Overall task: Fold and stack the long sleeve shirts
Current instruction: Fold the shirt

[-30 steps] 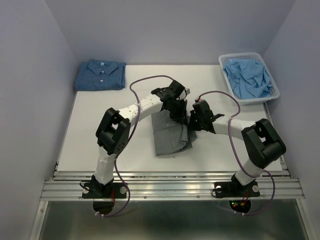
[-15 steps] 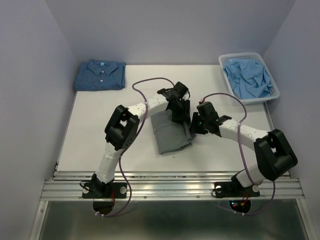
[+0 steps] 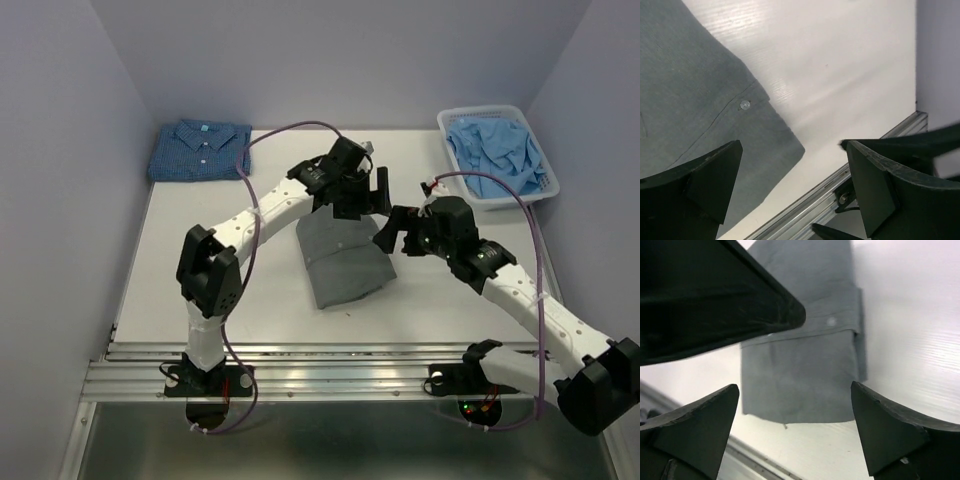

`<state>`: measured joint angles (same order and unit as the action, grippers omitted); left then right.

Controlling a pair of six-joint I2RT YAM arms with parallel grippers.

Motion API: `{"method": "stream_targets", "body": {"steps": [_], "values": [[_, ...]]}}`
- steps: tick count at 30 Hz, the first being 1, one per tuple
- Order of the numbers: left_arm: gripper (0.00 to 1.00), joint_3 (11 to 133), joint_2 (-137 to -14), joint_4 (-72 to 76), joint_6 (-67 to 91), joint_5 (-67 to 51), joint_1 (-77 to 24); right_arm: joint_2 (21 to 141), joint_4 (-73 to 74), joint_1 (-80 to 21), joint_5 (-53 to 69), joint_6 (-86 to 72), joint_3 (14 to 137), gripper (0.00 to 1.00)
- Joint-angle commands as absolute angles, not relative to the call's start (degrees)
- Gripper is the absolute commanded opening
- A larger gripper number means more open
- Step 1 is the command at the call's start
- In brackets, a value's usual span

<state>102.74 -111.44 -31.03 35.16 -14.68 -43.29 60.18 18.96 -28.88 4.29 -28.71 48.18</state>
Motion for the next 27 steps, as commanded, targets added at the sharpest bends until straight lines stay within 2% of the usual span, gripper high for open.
{"method": "stream_targets", "body": {"steps": [1, 7, 15, 27], "values": [[0.99, 103.20, -102.85, -30.15, 32.78, -9.69, -42.45, 62.31, 11.10, -28.92, 20.37, -25.14, 48.69, 1.00], [0.99, 92.22, -101.25, -25.23, 34.80, -12.74, -37.01, 70.82, 1.50, -28.92, 30.84, -27.86, 47.81, 1.00], [0.99, 85.87, -109.06, -16.08, 33.31, -23.72, -34.72, 84.45, 3.34, -28.30, 20.84, -29.97, 47.20, 1.00], [0.99, 80.42, -119.70, -14.85, 29.80, -23.47, -28.30, 97.46, 2.81, -21.01, 18.63, -25.14, 46.40, 1.00]]}}
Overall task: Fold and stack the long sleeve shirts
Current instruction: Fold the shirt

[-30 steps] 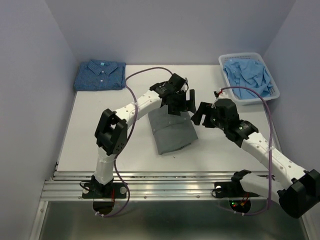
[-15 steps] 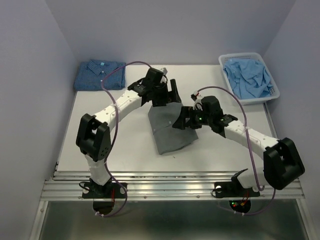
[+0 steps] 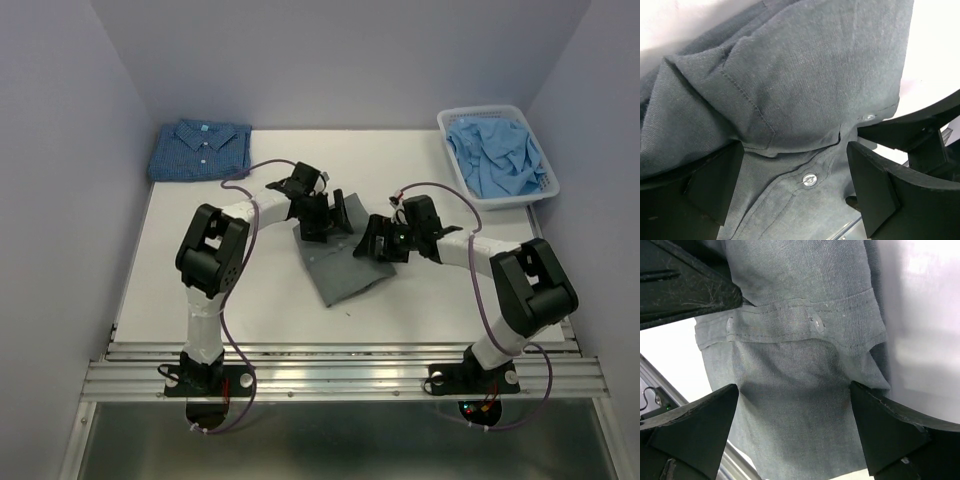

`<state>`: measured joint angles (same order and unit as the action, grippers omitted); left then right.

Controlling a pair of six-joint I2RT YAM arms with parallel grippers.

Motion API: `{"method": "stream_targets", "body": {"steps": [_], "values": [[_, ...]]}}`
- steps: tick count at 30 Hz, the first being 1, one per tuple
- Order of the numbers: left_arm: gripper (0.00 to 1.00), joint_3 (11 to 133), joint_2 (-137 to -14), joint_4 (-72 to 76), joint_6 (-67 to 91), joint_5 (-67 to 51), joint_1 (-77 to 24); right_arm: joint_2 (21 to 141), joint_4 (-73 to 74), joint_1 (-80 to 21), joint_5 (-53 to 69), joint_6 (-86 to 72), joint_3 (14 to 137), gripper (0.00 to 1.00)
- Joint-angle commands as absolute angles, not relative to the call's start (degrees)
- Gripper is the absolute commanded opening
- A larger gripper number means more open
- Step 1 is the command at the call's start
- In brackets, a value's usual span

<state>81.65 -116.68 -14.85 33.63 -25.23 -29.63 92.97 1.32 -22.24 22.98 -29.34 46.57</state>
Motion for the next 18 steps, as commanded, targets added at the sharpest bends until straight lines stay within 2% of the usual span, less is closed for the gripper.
{"method": "stream_targets", "body": {"steps": [1, 7, 14, 18], "values": [[0.99, 80.16, -119.97, -15.11, 29.45, -23.64, -28.30, 98.60, 2.81, -21.01, 18.98, -24.01, 47.45, 1.00], [0.99, 75.86, -109.99, -14.50, 31.29, -22.77, -28.21, 98.88, 5.79, -21.01, 22.76, -20.74, 53.78, 1.00], [0.99, 81.56, -99.94, -18.11, 31.73, -18.19, -28.48, 84.39, 4.59, -22.49, 28.73, -21.44, 56.34, 1.00], [0.99, 85.77, -102.03, -18.63, 31.82, -18.45, -28.48, 80.78, 0.98, -27.85, 31.20, -23.29, 55.02, 1.00]]}}
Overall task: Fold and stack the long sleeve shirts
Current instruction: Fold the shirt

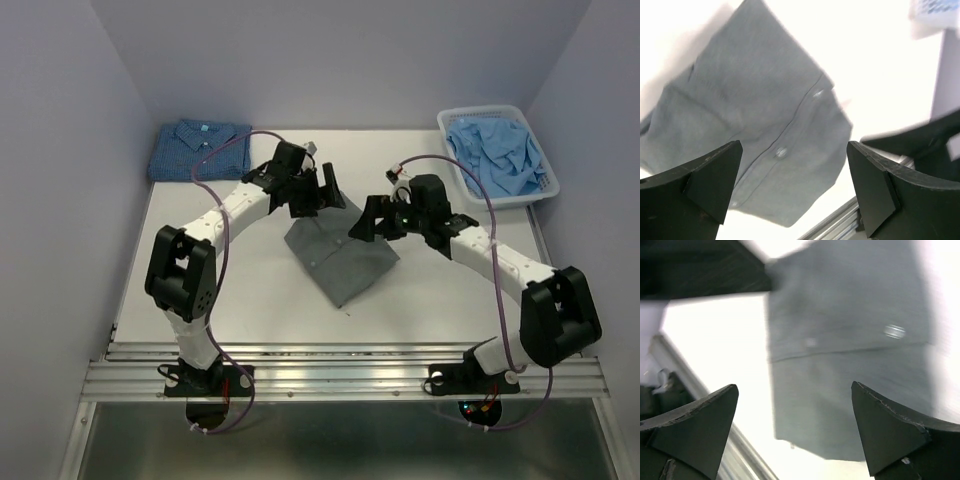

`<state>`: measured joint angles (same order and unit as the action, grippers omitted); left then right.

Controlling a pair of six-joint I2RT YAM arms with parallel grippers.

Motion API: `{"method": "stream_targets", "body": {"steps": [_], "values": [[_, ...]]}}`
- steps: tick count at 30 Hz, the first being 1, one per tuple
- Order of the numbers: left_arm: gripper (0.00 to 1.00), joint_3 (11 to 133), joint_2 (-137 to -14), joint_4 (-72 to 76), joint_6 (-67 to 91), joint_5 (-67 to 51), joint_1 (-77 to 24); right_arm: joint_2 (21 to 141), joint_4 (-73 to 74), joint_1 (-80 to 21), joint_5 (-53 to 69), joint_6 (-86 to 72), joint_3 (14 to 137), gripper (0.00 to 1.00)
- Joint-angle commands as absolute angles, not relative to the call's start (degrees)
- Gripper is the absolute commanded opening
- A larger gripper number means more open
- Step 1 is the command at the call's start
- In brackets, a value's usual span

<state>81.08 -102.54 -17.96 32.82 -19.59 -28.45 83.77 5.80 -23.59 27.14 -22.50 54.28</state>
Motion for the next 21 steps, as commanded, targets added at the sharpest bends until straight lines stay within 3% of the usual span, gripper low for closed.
{"method": "stream_targets", "body": {"steps": [1, 8, 21], "values": [[0.99, 88.04, -104.48, -19.33, 31.47, -18.89, -28.56, 80.51, -1.12, -28.99, 31.90, -25.38, 53.28, 1.00], [0.99, 93.16, -114.59, -19.07, 30.59, -25.31, -29.00, 89.01, -15.27, -30.59, 38.67, -33.57, 46.95, 1.00], [0.99, 89.04, -123.66, -16.17, 29.44, -25.75, -26.28, 101.68, -15.73, -25.93, 32.52, -34.46, 38.06, 1.00]]}}
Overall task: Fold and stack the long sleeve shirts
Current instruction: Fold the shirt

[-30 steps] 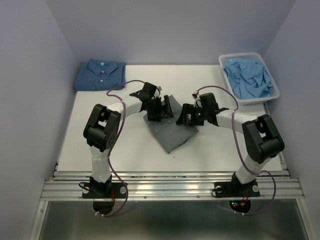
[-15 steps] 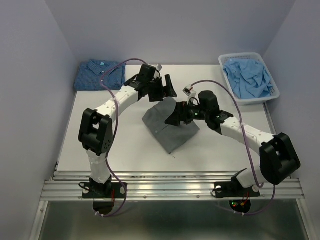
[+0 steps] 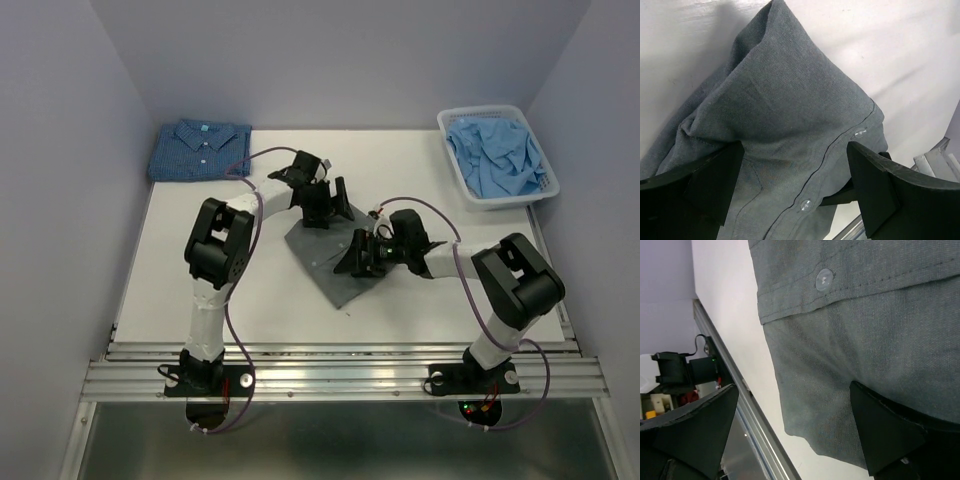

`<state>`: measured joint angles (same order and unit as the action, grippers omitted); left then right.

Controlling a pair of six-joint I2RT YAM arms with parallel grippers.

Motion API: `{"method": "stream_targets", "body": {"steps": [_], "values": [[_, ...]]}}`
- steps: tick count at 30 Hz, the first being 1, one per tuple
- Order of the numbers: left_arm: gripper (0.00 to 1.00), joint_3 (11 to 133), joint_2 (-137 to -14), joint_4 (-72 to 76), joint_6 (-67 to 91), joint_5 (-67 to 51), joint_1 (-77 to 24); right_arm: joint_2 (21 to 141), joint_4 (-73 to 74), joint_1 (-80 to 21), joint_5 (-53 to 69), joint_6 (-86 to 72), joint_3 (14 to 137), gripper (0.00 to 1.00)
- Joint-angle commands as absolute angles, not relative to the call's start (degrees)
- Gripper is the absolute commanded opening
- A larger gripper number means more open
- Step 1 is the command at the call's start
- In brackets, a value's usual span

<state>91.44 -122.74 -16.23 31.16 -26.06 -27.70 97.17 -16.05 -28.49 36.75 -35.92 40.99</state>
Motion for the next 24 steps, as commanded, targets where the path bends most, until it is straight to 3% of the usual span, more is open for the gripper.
{"method": "stream_targets", "body": {"steps": [1, 11, 19, 24], "values": [[0.99, 88.51, -123.66, -15.91, 29.53, -25.75, -26.11, 102.39, -15.73, -25.32, 33.13, -34.11, 37.53, 1.00], [0.99, 77.61, -119.97, -11.96, 30.58, -24.35, -25.23, 103.02, -13.98, -19.86, 34.54, -29.54, 38.14, 1.00], [0.99, 82.00, -118.13, -13.98, 29.27, -22.94, -23.29, 98.00, -6.96, -19.86, 36.92, -23.91, 41.73, 1.00], [0.99, 79.99, -109.44, -13.18, 29.88, -18.99, -23.47, 92.30, -0.18, -19.86, 34.02, -21.09, 46.49, 1.00]]}}
